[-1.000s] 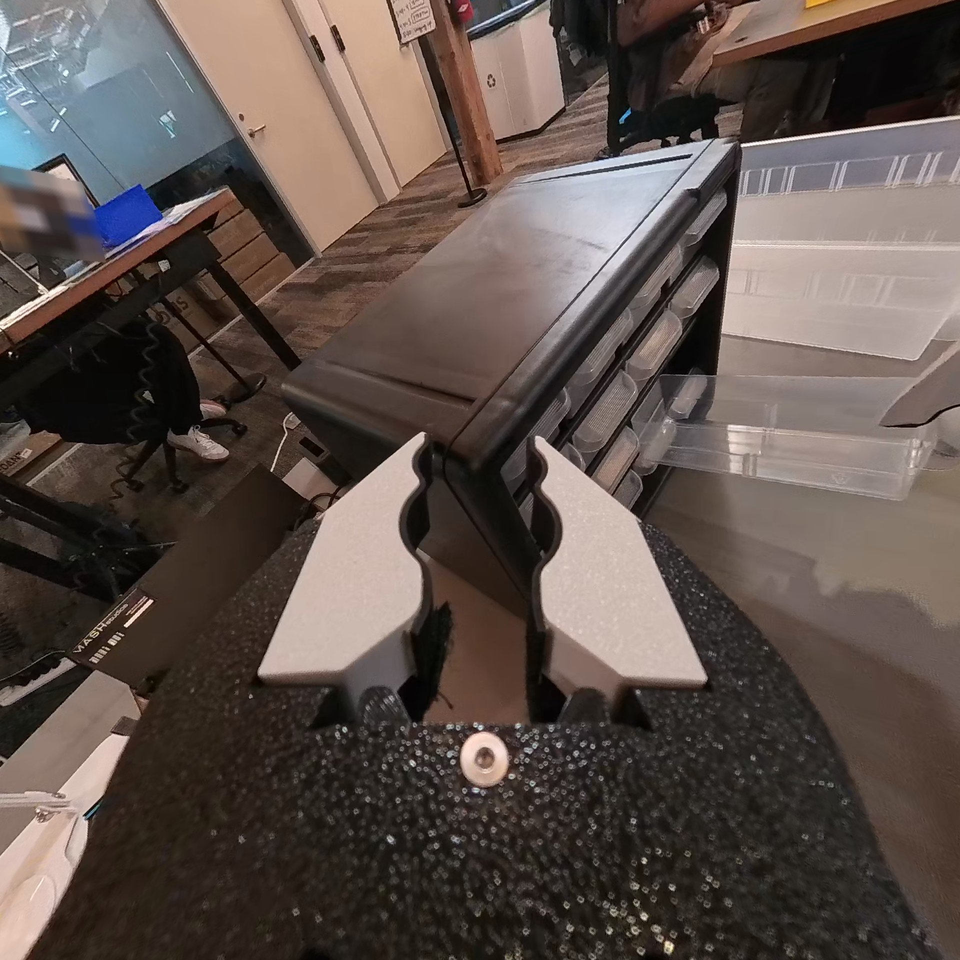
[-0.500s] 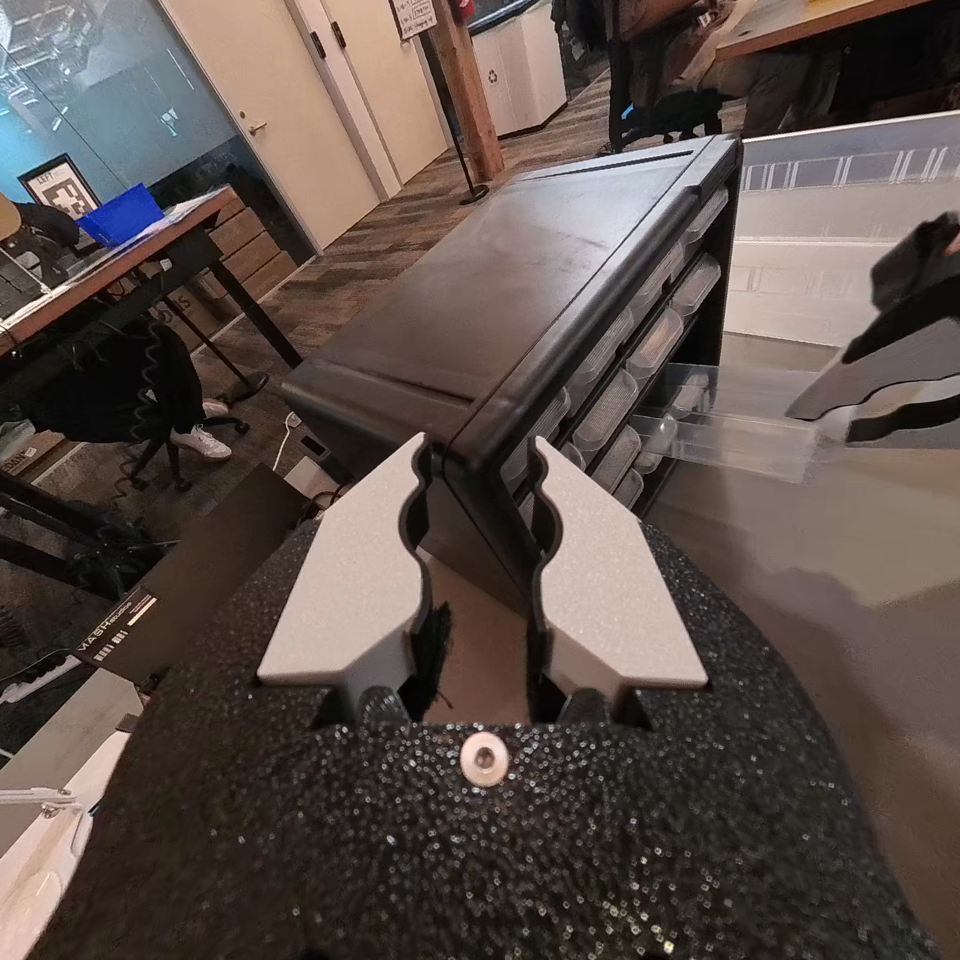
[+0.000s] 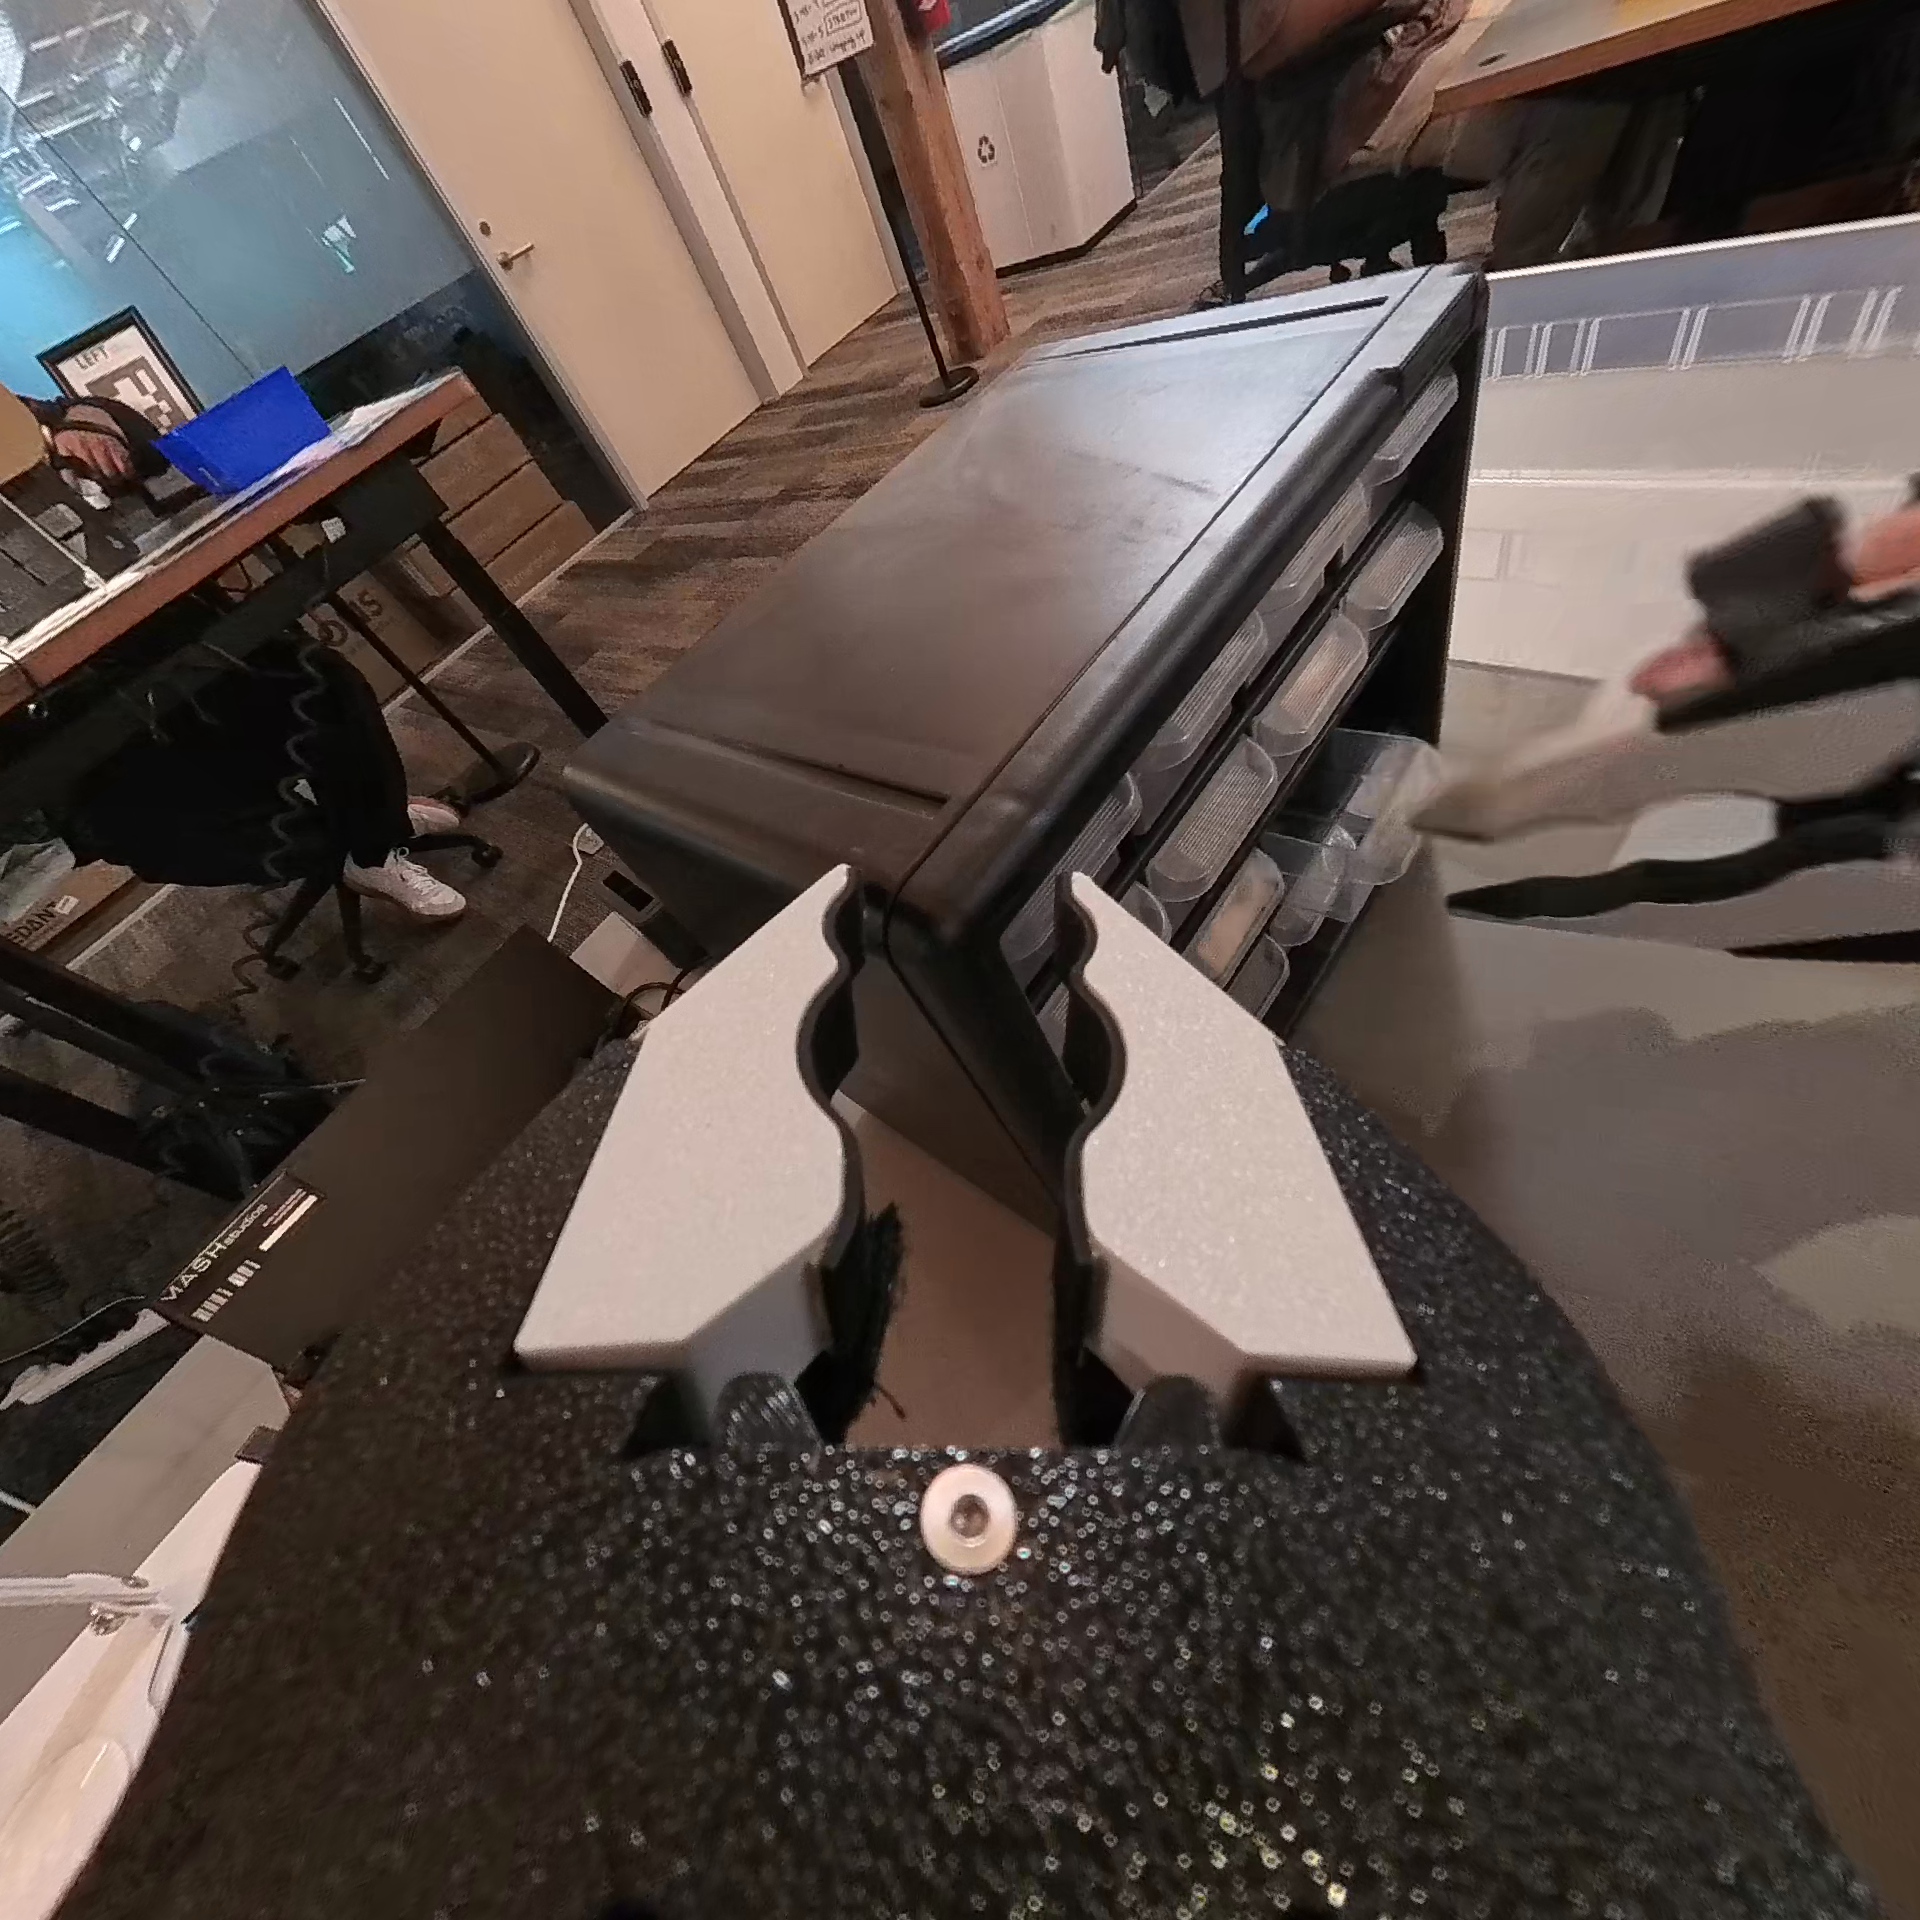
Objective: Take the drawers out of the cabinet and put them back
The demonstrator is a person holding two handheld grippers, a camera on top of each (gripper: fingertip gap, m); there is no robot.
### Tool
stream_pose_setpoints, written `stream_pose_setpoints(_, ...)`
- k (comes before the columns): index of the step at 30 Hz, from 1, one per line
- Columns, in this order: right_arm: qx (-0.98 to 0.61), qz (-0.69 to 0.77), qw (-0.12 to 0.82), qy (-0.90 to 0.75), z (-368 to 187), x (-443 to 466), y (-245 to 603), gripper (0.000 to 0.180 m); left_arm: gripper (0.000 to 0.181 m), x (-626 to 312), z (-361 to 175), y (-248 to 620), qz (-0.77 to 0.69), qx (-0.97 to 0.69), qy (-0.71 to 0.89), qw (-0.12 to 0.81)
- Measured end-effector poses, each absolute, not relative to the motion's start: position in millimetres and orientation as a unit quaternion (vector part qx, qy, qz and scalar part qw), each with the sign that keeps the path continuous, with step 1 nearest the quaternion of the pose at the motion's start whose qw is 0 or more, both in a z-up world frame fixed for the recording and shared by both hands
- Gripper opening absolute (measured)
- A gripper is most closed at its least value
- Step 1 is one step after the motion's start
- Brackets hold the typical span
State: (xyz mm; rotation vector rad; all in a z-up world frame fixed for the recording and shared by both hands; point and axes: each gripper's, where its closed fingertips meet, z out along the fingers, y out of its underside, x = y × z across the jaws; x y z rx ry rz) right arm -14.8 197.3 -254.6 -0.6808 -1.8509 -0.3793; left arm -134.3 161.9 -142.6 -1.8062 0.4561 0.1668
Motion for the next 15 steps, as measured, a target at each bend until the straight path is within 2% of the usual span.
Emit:
stream_pose_setpoints(1,-0.241,-0.168,0.557,-0.777,-253,-14,187,0.004,0.034,-134,-143,162,0.072,-0.777,0.196,0.594)
stream_pose_setpoints(2,-0.205,-0.188,0.564,-0.777,-254,-13,181,0.000,0.034,-134,-142,162,0.071,-0.777,0.196,0.594)
stream_pose_setpoints(6,-0.197,-0.235,0.542,-0.782,-276,-13,197,0.000,0.034,-134,-143,162,0.072,-0.778,0.195,0.593)
stream_pose_setpoints(15,-0.262,-0.248,0.561,-0.745,-281,-35,247,0.000,0.034,-134,-143,162,0.074,-0.778,0.196,0.592)
